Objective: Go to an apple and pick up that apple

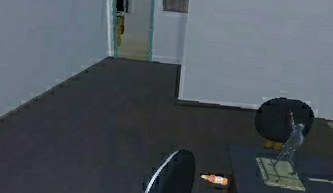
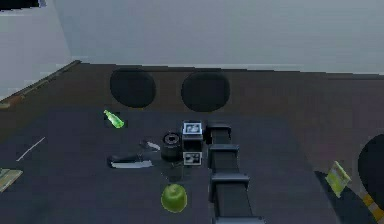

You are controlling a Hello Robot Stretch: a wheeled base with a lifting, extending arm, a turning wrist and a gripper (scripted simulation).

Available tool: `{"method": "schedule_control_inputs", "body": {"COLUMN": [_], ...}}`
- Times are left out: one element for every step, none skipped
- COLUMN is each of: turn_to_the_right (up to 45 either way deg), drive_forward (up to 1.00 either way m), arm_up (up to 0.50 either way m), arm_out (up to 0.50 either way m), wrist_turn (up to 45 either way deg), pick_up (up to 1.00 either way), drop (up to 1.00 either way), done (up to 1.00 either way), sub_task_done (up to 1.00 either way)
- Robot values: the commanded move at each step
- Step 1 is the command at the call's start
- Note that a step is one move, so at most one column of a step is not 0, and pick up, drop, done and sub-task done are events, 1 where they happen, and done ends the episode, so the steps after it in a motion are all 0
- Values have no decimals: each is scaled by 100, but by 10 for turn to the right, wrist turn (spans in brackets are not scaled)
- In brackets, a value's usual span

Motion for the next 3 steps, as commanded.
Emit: {"method": "schedule_control_inputs", "body": {"turn_to_the_right": [0, 0, 0], "drive_forward": [0, 0, 0], "arm_up": [0, -30, 0], "arm_out": [0, 0, 0], "wrist_turn": [330, 0, 0], "pick_up": [0, 0, 100], "drop": [0, 0, 0], "done": [0, 0, 0], "sub_task_done": [0, 0, 0]}}
